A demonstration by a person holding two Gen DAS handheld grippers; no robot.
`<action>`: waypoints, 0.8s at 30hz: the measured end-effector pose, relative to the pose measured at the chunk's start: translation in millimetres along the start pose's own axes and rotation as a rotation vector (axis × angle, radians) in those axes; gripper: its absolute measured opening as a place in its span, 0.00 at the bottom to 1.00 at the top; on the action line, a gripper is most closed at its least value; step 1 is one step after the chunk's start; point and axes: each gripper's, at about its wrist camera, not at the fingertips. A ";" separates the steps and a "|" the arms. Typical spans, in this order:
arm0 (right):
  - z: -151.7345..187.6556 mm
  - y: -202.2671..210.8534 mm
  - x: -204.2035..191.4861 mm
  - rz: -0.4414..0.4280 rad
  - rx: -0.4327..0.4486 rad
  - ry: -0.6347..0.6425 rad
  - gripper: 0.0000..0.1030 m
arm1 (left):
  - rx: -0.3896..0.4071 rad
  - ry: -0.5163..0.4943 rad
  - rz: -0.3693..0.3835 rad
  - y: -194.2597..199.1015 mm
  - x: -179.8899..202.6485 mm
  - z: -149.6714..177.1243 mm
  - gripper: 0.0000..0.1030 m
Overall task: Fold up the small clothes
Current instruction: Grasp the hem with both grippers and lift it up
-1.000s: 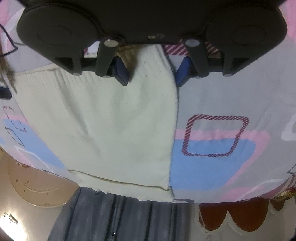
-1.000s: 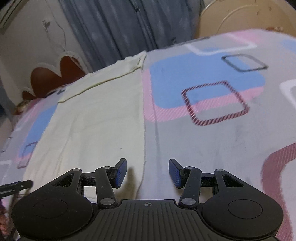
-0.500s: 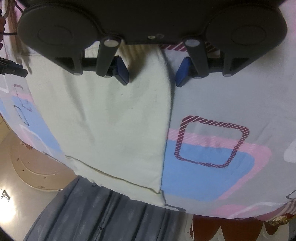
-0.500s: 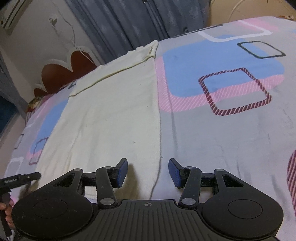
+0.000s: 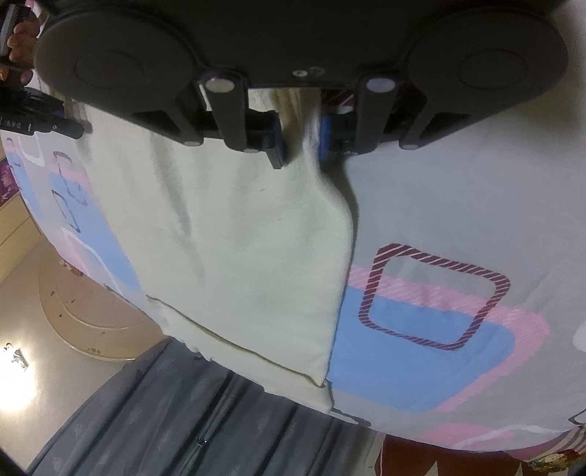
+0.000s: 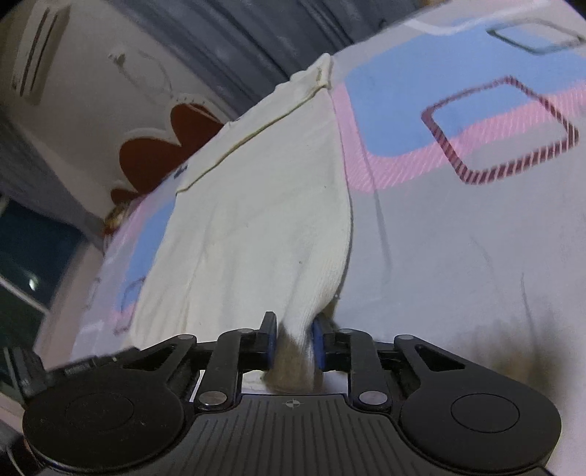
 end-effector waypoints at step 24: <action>0.8 16.2 -5.7 -0.003 0.071 0.080 0.06 | 0.052 0.005 0.108 2.5 -13.7 6.1 0.07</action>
Point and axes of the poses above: each gripper's, at about its wrist camera, not at the fingertips, and y roughly against the way its jaws point, x to its right, z to its underside, and after that the axes turned 14 degrees about -x, right-handed
